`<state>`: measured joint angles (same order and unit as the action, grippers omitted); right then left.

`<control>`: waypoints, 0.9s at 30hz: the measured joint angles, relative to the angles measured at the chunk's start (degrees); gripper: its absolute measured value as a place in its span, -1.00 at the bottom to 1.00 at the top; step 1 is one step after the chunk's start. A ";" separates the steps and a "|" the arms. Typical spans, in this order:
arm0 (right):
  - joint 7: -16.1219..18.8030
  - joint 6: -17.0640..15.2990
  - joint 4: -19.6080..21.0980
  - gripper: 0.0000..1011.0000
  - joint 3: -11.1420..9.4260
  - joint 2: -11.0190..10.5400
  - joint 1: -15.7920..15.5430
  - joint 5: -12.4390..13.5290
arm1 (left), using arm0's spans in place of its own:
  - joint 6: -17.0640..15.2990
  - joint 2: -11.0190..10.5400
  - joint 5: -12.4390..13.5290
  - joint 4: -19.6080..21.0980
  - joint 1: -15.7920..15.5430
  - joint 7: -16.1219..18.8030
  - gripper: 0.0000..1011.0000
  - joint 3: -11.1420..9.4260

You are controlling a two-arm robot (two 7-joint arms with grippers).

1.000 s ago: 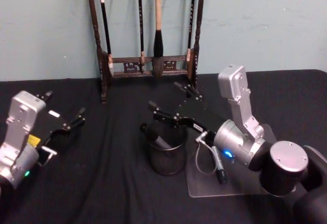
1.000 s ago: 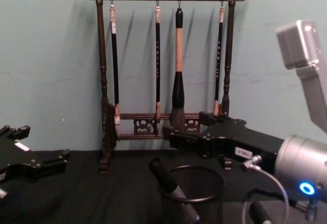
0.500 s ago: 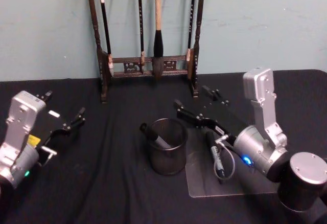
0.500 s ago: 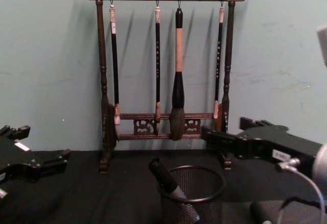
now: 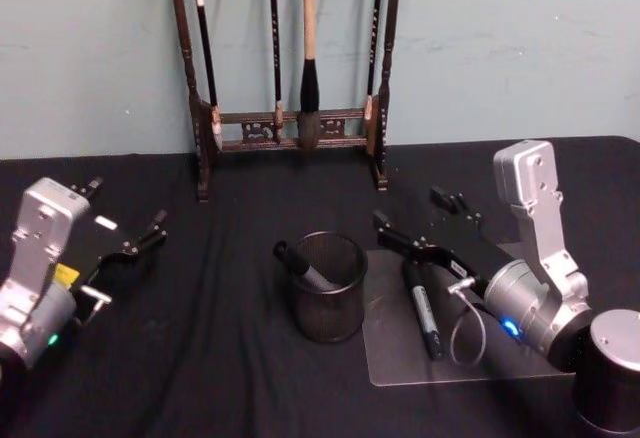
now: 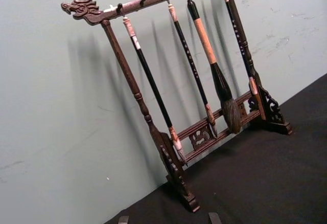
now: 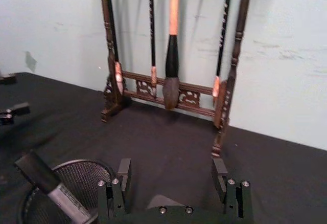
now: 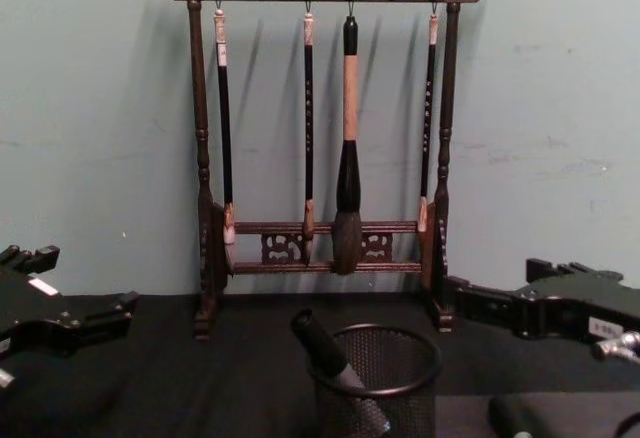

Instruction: Pick up the water-based marker from the table and place it into the pen holder.

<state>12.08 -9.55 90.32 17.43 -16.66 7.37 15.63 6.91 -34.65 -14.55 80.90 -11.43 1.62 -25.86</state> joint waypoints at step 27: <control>-0.49 -7.21 -3.12 0.98 -2.49 2.18 -2.10 -3.15 | 0.00 0.00 0.00 0.00 0.00 0.00 1.00 0.00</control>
<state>11.59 -16.76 87.19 14.95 -14.48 5.26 12.48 6.91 -34.64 -14.55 80.90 -11.43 1.62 -25.86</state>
